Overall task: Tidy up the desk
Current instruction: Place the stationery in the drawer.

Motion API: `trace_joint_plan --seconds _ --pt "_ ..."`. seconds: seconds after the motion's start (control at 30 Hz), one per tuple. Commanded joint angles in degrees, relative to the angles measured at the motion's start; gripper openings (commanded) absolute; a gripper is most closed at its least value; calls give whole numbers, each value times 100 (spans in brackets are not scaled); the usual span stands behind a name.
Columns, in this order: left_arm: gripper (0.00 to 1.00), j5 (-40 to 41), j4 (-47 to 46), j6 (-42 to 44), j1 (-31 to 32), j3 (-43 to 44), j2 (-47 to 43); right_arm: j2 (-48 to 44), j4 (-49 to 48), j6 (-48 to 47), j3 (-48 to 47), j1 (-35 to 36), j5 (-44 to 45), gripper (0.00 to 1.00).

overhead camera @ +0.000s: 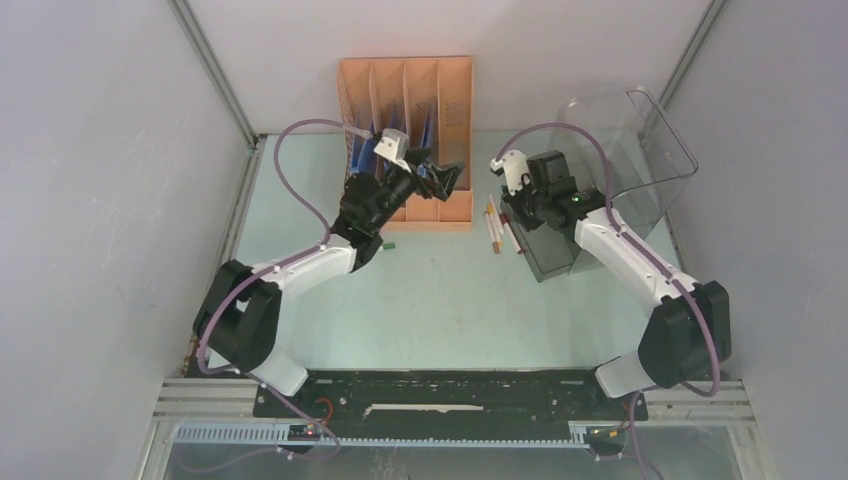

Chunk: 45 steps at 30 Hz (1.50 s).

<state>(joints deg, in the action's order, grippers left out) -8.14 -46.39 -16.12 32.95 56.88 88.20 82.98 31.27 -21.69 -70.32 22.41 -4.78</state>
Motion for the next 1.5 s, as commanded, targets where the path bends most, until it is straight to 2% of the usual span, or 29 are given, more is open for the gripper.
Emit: trace_joint_plan --seconds 0.0,0.17,0.23,0.27,0.47,0.5,0.63,0.7,0.87,1.17,1.33,1.47 --pt "100 -269 -499 251 -6 -336 112 208 -165 -155 25 86 1080 5" --pt "100 -423 -565 286 -9 -406 242 671 -353 -170 124 78 1564 6" --pt "100 -565 -640 135 -10 -339 408 815 -395 -64 120 27 1683 13" --pt "100 -618 -658 45 -8 -279 499 883 -402 -15 119 -13 1679 16" --pt "98 -842 -661 -656 -8 79 984 1089 -339 151 119 -233 1459 22" --pt "98 -873 -661 -742 -8 126 1048 1090 -313 169 121 -260 1404 24" --pt "98 -845 -660 -895 -8 244 1229 968 -151 192 120 -323 884 45" --pt "98 -821 -652 -905 -12 248 1266 901 -96 190 122 -320 657 48" --pt "98 -764 -628 -867 -13 252 1280 813 -19 164 124 -325 218 50" --pt "98 -690 -625 -790 -8 219 1281 735 76 539 111 -420 -1980 50" --pt "98 -518 -626 -647 -11 111 1171 977 -200 898 44 -392 -1938 49" --pt "98 -411 -621 -538 -16 30 1099 1372 -273 1005 -161 -123 -1287 48"
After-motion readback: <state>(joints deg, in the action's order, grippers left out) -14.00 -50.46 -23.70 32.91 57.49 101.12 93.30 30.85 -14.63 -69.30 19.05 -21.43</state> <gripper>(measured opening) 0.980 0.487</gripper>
